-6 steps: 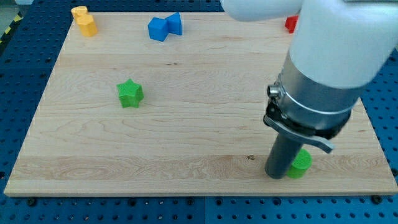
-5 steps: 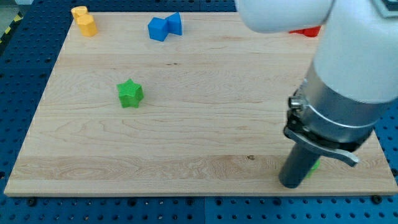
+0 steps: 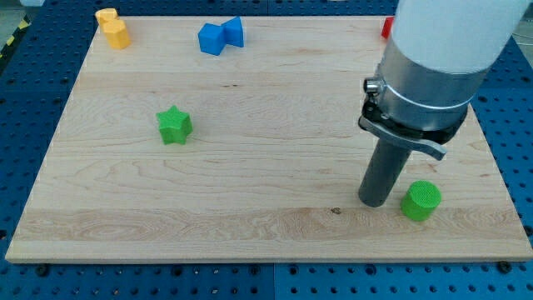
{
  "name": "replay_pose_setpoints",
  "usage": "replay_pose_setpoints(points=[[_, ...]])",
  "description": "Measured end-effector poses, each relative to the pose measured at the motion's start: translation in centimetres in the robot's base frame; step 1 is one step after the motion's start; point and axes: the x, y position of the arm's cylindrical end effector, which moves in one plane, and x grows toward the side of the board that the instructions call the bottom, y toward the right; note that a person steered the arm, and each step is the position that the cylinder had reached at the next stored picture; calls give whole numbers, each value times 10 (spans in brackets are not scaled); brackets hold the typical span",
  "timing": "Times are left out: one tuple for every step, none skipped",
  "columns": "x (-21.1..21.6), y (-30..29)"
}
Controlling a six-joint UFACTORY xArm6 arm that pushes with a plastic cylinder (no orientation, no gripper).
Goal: Push the green circle towards the bottom right
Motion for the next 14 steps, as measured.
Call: replay_pose_setpoints(points=[[-1,25],[-1,49],[-1,65],[-1,74],[-1,76],[-1,78],[-1,79],[0,81],[1,85],[3,85],[9,85],[27,85],[38,85],[38,85]])
